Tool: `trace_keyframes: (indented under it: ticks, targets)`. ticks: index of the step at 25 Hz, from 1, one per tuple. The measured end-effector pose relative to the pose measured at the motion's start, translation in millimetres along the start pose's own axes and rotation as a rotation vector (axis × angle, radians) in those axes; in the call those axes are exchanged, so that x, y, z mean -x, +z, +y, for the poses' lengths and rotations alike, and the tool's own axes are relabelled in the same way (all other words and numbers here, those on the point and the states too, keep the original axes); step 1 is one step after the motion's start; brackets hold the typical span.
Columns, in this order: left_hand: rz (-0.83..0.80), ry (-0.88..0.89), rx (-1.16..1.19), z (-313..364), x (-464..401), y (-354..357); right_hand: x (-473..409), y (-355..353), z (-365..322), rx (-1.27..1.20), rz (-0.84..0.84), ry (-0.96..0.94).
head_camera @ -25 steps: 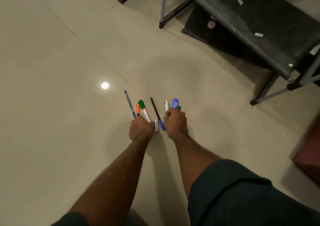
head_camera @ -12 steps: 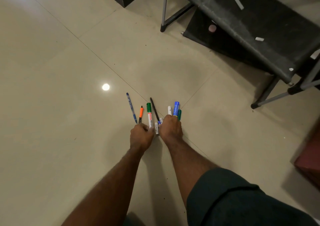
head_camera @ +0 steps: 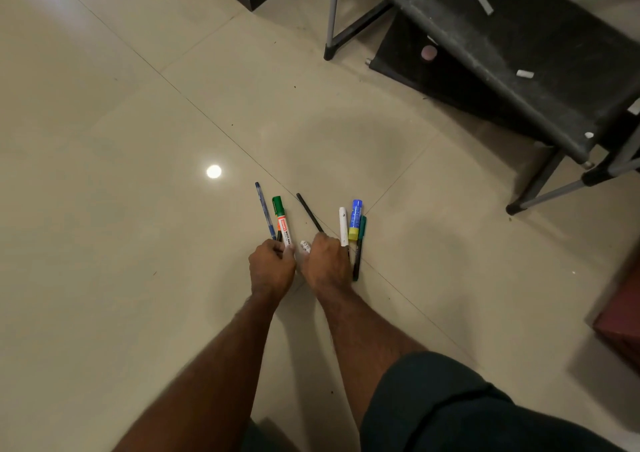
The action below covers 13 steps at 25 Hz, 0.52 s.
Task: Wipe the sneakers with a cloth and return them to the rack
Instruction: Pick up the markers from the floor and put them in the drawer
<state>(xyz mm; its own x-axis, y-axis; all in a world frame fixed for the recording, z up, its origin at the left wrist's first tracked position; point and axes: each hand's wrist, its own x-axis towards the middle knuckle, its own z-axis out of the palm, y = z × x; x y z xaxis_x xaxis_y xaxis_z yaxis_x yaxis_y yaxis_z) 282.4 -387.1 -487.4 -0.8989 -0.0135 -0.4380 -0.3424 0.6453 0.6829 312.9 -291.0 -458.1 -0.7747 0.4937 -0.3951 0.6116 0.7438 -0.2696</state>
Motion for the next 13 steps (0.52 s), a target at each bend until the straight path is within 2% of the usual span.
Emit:
trace_keyframes:
  ticks: [6,10,13]
  targets:
    - [0.025,-0.022,0.002,-8,-1,-4,-10,6,-7,-0.014,-0.140,0.001]
    - [0.030,0.052,-0.043,3,-6,-6,-27,-16,5,-0.334,-0.054,0.156]
    - [-0.017,0.096,-0.001,49,-7,5,-49,-85,33,-0.533,0.000,0.274]
